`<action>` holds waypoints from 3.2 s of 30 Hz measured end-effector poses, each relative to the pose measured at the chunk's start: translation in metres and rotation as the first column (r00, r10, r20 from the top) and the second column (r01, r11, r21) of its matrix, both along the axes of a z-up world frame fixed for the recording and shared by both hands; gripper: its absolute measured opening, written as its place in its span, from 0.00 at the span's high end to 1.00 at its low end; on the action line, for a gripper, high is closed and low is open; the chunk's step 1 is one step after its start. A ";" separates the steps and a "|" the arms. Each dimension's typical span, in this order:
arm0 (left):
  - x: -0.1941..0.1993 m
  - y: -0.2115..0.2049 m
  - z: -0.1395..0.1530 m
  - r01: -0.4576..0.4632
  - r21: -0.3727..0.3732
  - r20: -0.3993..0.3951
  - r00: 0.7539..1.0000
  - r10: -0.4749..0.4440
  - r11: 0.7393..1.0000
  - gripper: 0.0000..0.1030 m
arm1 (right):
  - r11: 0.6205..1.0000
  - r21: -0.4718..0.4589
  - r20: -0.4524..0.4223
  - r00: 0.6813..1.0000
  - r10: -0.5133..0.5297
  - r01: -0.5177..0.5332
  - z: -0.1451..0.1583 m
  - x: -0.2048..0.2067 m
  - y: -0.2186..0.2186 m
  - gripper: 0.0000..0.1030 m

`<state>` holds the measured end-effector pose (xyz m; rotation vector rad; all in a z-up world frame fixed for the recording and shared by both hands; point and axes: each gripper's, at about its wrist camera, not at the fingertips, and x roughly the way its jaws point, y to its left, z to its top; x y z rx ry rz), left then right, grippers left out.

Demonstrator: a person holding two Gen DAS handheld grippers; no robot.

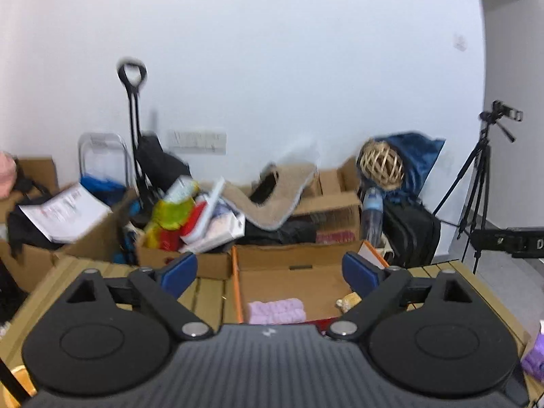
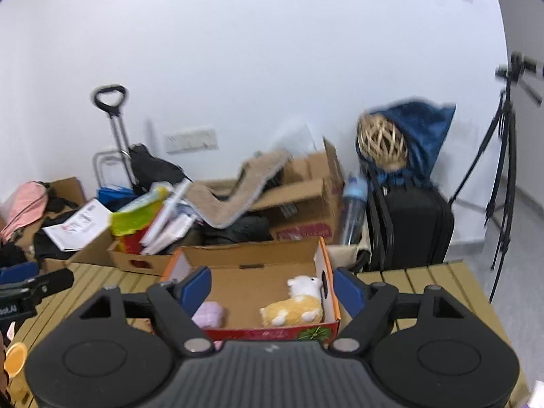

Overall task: Organize soft objects
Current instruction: 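Withdraw both open grippers from the box back over the table, then lower both grippers onto the lilac knit sack and close them on it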

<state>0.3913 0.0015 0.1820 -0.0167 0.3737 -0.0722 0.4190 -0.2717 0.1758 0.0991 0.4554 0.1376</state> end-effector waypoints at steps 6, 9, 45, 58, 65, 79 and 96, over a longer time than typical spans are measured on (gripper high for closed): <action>-0.113 0.002 -0.011 -0.027 0.013 0.082 0.996 0.026 1.000 0.05 | 1.000 0.019 0.095 0.995 0.013 -0.015 -0.018 -0.119 0.011 0.15; -0.163 0.007 -0.022 -0.026 0.011 0.099 0.995 0.025 1.000 0.03 | 1.000 0.013 0.118 0.993 0.024 -0.026 -0.037 -0.174 0.017 0.15; -0.311 0.025 -0.117 -0.038 0.014 0.094 0.995 0.036 0.999 0.00 | 0.998 -0.045 0.097 0.995 0.037 -0.033 -0.155 -0.338 0.022 0.06; -0.139 0.006 -0.126 0.043 0.064 0.080 0.996 -0.048 0.997 0.00 | 0.990 0.100 -0.015 0.995 0.098 -0.096 -0.175 -0.177 0.058 0.21; -0.019 0.005 -0.151 0.010 -0.077 -0.046 0.999 -0.014 0.997 0.08 | 0.986 0.156 -0.088 0.993 0.077 -0.063 -0.202 -0.069 0.073 0.30; 0.017 0.031 -0.205 -0.297 -0.580 -0.278 0.948 0.158 0.759 0.87 | 0.965 0.258 -0.159 0.987 -0.002 0.044 -0.246 -0.008 0.061 0.37; -0.047 0.018 -0.241 -0.461 -0.440 -0.433 0.861 0.268 0.771 0.80 | 0.984 0.101 -0.243 0.955 0.168 -0.148 -0.239 -0.049 0.093 0.37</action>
